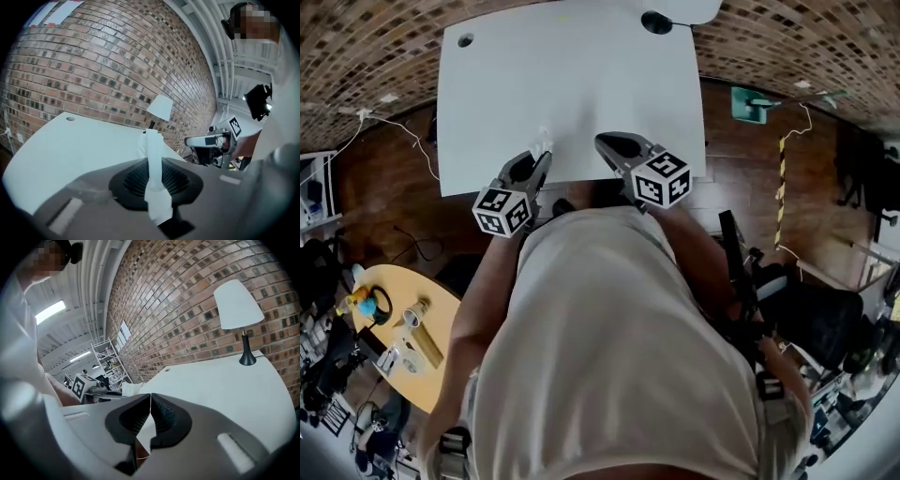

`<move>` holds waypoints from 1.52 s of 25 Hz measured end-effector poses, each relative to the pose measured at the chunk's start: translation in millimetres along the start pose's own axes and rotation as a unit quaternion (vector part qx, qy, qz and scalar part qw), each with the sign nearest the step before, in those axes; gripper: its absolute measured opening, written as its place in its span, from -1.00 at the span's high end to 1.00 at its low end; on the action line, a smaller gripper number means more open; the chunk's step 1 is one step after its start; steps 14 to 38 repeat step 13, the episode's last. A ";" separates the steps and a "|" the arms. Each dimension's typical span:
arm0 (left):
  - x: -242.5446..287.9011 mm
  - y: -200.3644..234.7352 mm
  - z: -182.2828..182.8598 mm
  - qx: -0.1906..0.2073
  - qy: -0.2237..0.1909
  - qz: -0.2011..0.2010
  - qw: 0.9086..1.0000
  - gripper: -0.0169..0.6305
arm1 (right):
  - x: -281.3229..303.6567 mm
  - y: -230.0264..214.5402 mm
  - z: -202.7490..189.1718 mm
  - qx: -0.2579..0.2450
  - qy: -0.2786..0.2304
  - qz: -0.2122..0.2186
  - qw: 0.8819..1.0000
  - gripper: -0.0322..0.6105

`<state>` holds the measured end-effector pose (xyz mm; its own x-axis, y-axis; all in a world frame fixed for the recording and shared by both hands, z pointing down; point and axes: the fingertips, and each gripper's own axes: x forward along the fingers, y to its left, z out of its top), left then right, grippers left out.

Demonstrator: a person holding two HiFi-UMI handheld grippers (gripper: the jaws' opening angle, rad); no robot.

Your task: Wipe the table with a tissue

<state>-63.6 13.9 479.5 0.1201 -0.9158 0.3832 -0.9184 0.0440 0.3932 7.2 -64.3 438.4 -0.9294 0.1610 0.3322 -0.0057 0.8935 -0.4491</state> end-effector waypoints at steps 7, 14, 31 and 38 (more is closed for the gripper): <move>-35.6 4.8 -14.2 -0.018 -0.021 -0.019 0.999 0.73 | 8.7 35.2 -15.8 -0.014 0.011 -0.012 1.000 0.87; -75.1 15.9 5.3 -0.013 -0.026 -0.013 0.999 0.73 | 14.9 68.5 -4.8 -0.006 0.007 -0.022 1.000 0.87; -75.1 15.9 5.3 -0.013 -0.026 -0.013 0.999 0.73 | 14.9 68.5 -4.8 -0.006 0.007 -0.022 1.000 0.87; -75.1 15.9 5.3 -0.013 -0.026 -0.013 0.999 0.73 | 14.9 68.5 -4.8 -0.006 0.007 -0.022 1.000 0.87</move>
